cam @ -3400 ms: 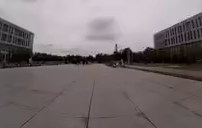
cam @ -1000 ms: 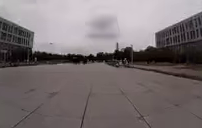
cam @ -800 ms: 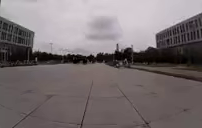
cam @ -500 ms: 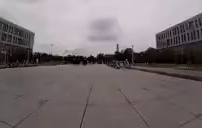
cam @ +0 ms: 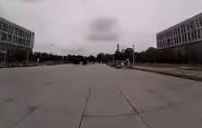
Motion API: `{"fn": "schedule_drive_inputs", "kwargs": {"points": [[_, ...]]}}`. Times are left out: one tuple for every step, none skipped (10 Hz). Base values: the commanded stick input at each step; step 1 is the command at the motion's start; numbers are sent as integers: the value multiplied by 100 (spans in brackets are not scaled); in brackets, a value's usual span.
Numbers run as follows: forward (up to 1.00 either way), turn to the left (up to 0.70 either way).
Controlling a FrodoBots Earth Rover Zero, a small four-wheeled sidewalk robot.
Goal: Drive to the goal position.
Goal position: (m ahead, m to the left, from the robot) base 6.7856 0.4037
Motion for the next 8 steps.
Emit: {"fn": "schedule_drive_inputs", "kwargs": {"points": [[70,1],[70,1],[70,1],[70,1],[70,1],[70,1],[70,1],[70,1]]}}
